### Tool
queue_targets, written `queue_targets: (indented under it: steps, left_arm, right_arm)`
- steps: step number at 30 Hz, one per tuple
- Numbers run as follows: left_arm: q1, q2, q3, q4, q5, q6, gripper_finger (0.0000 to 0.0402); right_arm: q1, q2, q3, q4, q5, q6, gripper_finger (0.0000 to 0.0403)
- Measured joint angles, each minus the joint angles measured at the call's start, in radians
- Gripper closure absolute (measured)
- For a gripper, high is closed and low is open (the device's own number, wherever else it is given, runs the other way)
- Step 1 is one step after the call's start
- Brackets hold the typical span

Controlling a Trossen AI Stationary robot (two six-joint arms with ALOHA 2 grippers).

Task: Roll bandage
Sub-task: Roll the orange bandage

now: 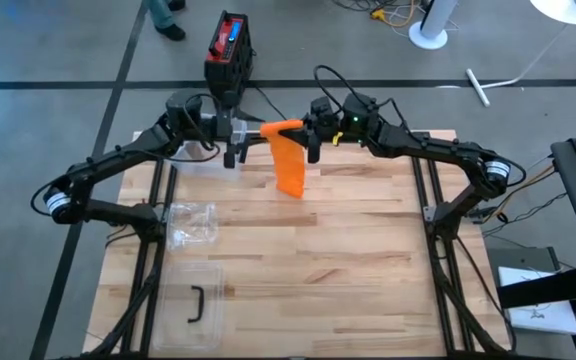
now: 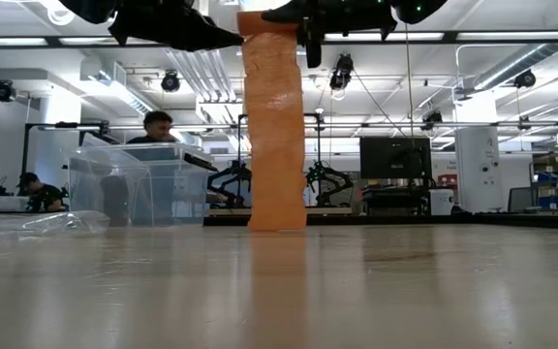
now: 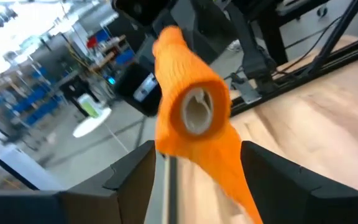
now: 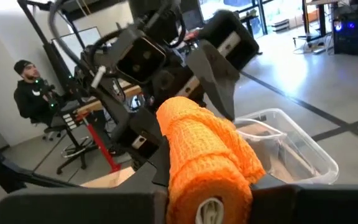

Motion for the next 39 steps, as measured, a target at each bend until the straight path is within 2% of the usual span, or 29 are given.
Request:
queue_targets:
  steps: [5,13,21,27,35,39]
  left_arm:
    - [-0.003,0.001,0.0,0.068,-0.003,0.032,0.0165]
    - [-0.039,0.013,0.0,0.177,0.014,0.038,0.0158]
    - [-0.076,0.061,0.0,0.244,-0.136,0.108,0.0185]
    - [-0.077,0.077,0.0,0.256,-0.15,0.101,0.0233]
    - [-0.078,0.074,0.007,0.26,-0.151,-0.01,0.0369]
    - [-0.077,0.069,0.008,0.263,-0.151,-0.083,0.0376]
  right_arm:
    - [-0.017,0.0,0.0,-0.006,0.02,0.075,0.034]
    - [-0.017,0.001,0.0,-0.019,0.025,0.061,0.0348]
    - [-0.018,0.001,0.002,-0.022,0.029,0.093,0.0339]
    - [-0.017,0.001,0.031,-0.029,0.028,0.096,0.0346]
    - [-0.017,0.0,0.033,-0.029,0.026,0.071,0.0303]
    - [-0.017,-0.001,0.034,-0.036,0.027,0.004,0.026]
